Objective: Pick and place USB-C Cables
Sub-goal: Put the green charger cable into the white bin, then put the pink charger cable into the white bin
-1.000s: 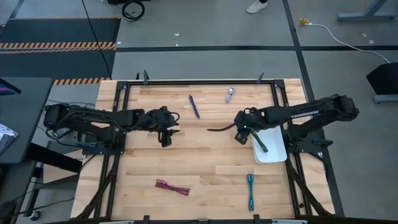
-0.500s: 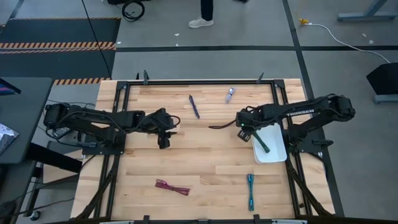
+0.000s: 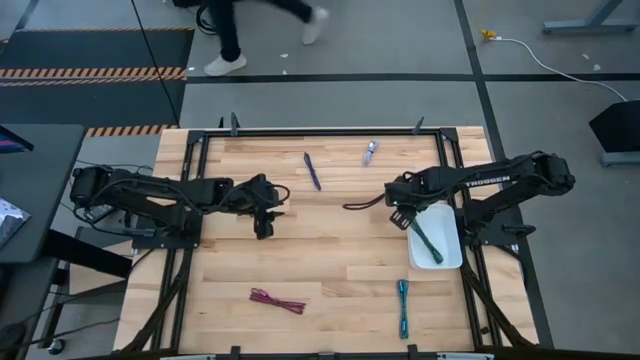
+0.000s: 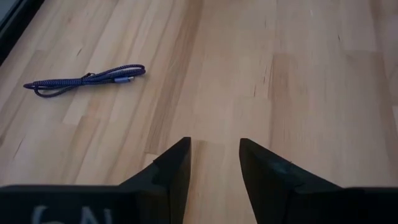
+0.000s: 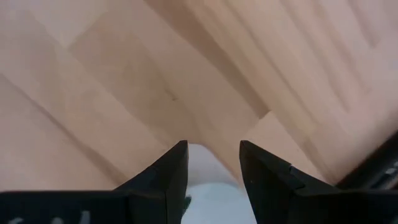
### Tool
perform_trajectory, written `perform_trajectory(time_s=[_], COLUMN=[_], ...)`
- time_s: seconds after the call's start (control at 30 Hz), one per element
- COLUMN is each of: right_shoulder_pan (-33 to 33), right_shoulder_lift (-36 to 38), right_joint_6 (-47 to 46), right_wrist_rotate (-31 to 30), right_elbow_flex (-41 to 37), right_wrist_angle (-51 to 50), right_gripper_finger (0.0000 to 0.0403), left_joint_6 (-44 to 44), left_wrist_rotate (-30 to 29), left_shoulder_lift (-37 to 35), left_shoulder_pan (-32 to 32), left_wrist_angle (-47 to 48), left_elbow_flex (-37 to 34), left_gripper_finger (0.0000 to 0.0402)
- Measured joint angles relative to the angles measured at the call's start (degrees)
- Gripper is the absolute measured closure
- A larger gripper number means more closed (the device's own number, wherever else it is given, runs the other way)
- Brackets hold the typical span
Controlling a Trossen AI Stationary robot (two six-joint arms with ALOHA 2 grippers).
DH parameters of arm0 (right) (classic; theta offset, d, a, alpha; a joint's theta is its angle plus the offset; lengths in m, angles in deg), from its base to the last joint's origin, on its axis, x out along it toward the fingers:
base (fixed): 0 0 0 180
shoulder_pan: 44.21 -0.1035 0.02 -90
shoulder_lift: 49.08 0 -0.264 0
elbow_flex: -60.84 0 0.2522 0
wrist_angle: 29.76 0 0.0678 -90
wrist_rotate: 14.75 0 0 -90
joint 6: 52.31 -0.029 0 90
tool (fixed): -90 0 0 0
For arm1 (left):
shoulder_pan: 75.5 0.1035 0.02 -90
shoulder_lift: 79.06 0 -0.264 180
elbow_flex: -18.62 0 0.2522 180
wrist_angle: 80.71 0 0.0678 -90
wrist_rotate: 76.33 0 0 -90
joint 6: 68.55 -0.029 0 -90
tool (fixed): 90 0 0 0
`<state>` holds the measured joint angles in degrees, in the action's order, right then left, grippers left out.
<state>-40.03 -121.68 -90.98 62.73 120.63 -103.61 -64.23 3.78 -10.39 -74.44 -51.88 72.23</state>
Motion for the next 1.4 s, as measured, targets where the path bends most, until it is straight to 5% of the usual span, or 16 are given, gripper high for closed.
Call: perform_trajectory(time_s=[0.47, 0.67, 0.77, 1.0, 1.27, 1.4], right_shoulder_pan=[-2.47, -4.21, -4.67, -5.38, -5.35, -5.38], right_shoulder_lift=[1.47, 1.49, 1.47, 1.47, 1.47, 1.45], right_joint_6=[6.96, 17.45, 22.21, 25.38, 25.27, 23.95], right_wrist_rotate=[-13.47, -16.47, -13.37, -10.37, -9.31, -6.63], right_elbow_flex=[5.56, 6.59, 6.59, 6.59, 6.59, 6.59], right_wrist_angle=[0.77, 18.83, 26.81, 30.94, 30.9, 30.76], right_gripper_finger=[0.0251, 0.0251, 0.0251, 0.0251, 0.0251, 0.0251], left_joint_6=[0.88, 7.27, 7.67, 12.89, 17.98, 19.6], left_wrist_rotate=[1.58, 19.72, 23.03, 19.09, 0.69, -1.73], left_shoulder_lift=[-0.02, -0.02, -0.02, -0.02, 1.68, 5.95], left_shoulder_pan=[-0.62, -5.76, -11.92, -26.59, -33.52, -35.39], left_wrist_angle=[4.45, 7.77, 7.58, 5.13, 3.6, 2.18], left_elbow_flex=[0.11, 0.09, 0.09, 0.09, 0.07, 0.04], left_gripper_finger=[0.0257, 0.0257, 0.0257, 0.0249, 0.0193, 0.0153])
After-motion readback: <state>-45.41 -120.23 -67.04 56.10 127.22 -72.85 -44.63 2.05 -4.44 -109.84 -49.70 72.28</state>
